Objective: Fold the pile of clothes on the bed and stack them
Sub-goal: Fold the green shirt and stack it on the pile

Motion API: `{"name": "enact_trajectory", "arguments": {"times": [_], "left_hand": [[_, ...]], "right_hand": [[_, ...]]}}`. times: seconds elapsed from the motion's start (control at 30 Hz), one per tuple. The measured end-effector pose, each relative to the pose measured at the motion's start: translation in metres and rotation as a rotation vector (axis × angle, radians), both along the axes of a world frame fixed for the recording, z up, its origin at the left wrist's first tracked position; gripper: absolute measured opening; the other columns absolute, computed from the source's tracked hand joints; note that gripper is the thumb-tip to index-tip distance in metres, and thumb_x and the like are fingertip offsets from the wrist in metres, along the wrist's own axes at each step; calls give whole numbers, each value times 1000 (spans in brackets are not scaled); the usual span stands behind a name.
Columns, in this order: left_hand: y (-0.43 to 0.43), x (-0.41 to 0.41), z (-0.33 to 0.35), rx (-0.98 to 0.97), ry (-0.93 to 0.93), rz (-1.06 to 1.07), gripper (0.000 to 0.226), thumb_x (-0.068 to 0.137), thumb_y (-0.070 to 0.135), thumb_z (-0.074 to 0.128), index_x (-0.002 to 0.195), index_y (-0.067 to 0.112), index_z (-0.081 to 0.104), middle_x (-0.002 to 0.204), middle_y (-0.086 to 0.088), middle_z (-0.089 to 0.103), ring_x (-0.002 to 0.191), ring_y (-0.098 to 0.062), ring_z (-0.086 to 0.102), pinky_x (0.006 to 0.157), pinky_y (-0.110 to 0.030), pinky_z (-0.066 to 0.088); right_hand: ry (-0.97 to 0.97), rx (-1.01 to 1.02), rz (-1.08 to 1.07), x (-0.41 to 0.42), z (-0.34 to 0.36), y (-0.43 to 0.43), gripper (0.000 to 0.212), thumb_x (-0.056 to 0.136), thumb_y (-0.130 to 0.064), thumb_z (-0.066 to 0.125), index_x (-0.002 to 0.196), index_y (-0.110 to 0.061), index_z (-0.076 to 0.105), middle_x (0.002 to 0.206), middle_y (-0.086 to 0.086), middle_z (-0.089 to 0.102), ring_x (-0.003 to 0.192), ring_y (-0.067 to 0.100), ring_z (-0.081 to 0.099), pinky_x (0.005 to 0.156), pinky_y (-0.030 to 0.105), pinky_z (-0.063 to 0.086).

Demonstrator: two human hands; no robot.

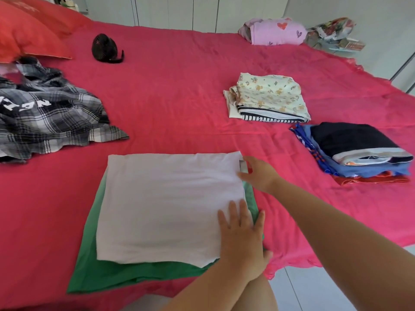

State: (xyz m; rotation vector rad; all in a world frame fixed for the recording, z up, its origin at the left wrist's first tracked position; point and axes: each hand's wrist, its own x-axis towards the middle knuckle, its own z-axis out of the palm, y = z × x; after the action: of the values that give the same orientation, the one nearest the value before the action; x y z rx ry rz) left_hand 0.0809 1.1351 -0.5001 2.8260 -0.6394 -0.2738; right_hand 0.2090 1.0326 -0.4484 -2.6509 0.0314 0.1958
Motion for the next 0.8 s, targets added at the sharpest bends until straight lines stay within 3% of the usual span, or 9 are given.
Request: {"name": "enact_trajectory", "arguments": {"times": [0.07, 0.2, 0.3, 0.37, 0.47, 0.53, 0.6, 0.7, 0.8], "left_hand": [[-2, 1, -1, 1, -31, 39, 60, 98, 37, 31, 149, 26, 3, 155, -20, -10, 140, -43, -14, 105, -62, -16], [5, 10, 4, -67, -50, 72, 50, 99, 24, 26, 148, 19, 19, 156, -8, 16, 143, -31, 9, 114, -51, 2], [24, 15, 14, -529, 5, 177, 41, 98, 16, 32, 138, 15, 42, 138, -3, 48, 128, -16, 40, 110, -24, 23], [42, 16, 27, -865, 137, 329, 38, 97, 8, 37, 132, 13, 52, 132, 2, 55, 119, -2, 47, 100, -4, 27], [77, 17, 44, -1205, 281, 503, 40, 95, 0, 37, 124, 16, 58, 126, 8, 59, 116, -2, 53, 104, -15, 36], [104, 15, 56, -1365, 294, 561, 40, 94, -1, 38, 118, 19, 62, 117, 12, 65, 109, -1, 59, 97, -17, 44], [134, 9, 68, -1479, 246, 613, 39, 94, -1, 39, 112, 22, 65, 111, 16, 67, 104, 3, 60, 89, -11, 46], [181, -4, 76, -1559, 142, 697, 41, 94, 0, 40, 107, 27, 67, 109, 18, 68, 104, 5, 60, 85, -10, 47], [223, -17, 71, -1658, 120, 813, 45, 93, -1, 41, 96, 29, 74, 111, 10, 69, 107, -6, 62, 93, -28, 46]], "right_hand": [[7, 15, 4, 5, -2, 2, 54, 88, -25, 60, 137, -11, 41, 133, 8, 53, 120, 26, 50, 89, 25, 37], [-6, 41, -35, 13, -5, 8, 52, 84, -16, 60, 133, -9, 45, 128, 11, 56, 115, 28, 54, 86, 28, 41], [-16, 70, -95, 18, -4, 15, 53, 81, -4, 58, 132, -7, 47, 125, 14, 58, 113, 31, 55, 87, 29, 41], [-22, 148, -167, 21, 3, 22, 52, 78, 1, 56, 130, -5, 50, 122, 17, 59, 112, 32, 55, 87, 31, 43], [-64, 314, -238, 24, 23, 40, 45, 75, 8, 52, 119, 4, 56, 99, 21, 64, 89, 35, 60, 79, 42, 48], [-86, 437, -252, 26, 38, 60, 43, 74, 8, 51, 117, 4, 57, 80, 8, 58, 70, 25, 55, 64, 34, 50], [-115, 485, -217, 27, 55, 89, 45, 76, 7, 52, 119, -4, 57, 76, 0, 55, 60, 17, 53, 57, 24, 51], [-200, 470, -69, 26, 77, 148, 52, 77, 2, 55, 127, -11, 54, 93, 3, 60, 71, 18, 59, 74, 29, 51], [-288, 403, 63, 23, 83, 213, 48, 83, -6, 55, 130, -11, 51, 107, 9, 65, 99, 23, 61, 85, 24, 43]]}}
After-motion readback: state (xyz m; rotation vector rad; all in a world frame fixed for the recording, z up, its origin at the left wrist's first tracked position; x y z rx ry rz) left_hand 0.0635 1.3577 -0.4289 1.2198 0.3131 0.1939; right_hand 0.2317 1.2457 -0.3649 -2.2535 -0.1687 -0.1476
